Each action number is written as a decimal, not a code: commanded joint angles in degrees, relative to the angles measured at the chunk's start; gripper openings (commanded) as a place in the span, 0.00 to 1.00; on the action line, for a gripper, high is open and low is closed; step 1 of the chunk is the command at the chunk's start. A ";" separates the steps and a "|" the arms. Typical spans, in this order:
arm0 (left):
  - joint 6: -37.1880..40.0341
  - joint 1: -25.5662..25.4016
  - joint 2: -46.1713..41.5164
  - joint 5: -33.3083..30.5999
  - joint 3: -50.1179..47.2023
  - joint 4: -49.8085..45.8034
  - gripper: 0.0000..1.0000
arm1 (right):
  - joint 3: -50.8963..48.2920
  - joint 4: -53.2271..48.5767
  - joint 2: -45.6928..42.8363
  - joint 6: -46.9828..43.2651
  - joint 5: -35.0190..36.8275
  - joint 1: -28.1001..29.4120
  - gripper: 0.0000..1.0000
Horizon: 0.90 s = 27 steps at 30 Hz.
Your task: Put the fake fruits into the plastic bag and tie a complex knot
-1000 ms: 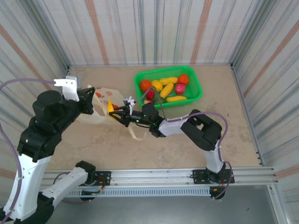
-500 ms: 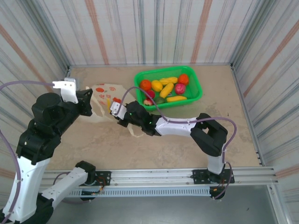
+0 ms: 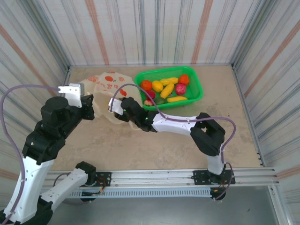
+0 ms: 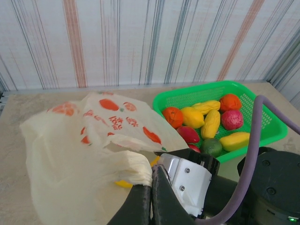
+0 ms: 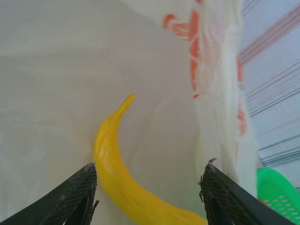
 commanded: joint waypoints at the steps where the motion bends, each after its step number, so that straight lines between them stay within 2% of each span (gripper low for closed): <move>1: -0.16 -0.32 -0.42 1.44 -0.58 1.23 0.00 | 2.76 -3.36 2.07 -0.08 0.82 -0.65 0.62; 5: -0.14 -0.27 -0.31 2.01 -0.48 1.38 0.00 | 3.73 -4.02 2.73 0.49 0.85 -1.07 0.62; 9: -0.20 -0.50 -0.31 1.88 -1.07 1.40 0.00 | 4.03 -5.22 2.11 1.61 -2.10 -1.16 0.62; 16: -0.31 -0.50 -0.92 -1.26 -1.68 0.15 0.00 | 5.02 -9.61 -1.97 6.11 -4.99 -3.41 0.51; 21: 0.21 -0.50 -0.84 -2.55 -2.23 -0.20 0.00 | 3.29 -14.23 -8.04 10.82 -23.38 -5.94 0.51; 27: 0.65 -0.51 0.65 1.14 -1.37 0.33 0.00 | 3.09 -16.33 -13.98 19.46 -32.82 -7.39 0.52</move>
